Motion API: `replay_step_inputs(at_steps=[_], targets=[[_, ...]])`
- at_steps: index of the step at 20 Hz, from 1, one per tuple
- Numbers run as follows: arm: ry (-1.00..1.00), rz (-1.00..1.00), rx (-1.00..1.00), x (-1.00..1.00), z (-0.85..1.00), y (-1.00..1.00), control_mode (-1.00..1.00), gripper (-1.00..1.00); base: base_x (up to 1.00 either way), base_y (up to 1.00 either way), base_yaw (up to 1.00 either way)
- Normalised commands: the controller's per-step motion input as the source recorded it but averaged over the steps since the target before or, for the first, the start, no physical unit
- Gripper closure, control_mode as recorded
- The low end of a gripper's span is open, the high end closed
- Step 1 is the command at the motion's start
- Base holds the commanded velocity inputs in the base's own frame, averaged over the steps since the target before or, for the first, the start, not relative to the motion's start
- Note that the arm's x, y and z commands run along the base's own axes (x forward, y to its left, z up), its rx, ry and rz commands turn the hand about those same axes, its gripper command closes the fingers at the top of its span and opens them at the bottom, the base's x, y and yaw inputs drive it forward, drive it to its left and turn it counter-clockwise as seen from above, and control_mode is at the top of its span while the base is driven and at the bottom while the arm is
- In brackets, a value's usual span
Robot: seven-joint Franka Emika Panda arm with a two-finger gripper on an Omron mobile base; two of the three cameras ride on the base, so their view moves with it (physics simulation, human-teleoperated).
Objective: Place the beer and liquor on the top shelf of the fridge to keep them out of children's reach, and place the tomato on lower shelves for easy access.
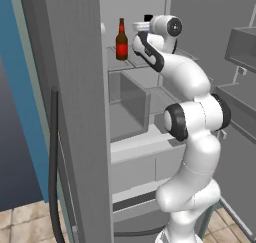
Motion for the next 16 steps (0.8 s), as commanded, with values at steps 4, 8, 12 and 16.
replay_step_inputs(at_steps=[4, 8, 12, 16], targets=[[0.00, 0.00, -0.08, -0.53, 0.02, 0.00, -1.00, -1.00, 0.00, 0.00, 0.00], [0.03, -0.02, -0.10, -0.69, -0.09, 0.00, -1.00, -1.00, 0.00, 0.00, 0.00], [0.02, -0.02, -0.10, -0.78, -0.06, 0.00, -1.00, -1.00, 0.00, 0.00, 0.00], [0.03, -0.03, -0.07, -0.87, 0.00, 0.00, -1.00, -1.00, 0.00, 0.00, 0.00]])
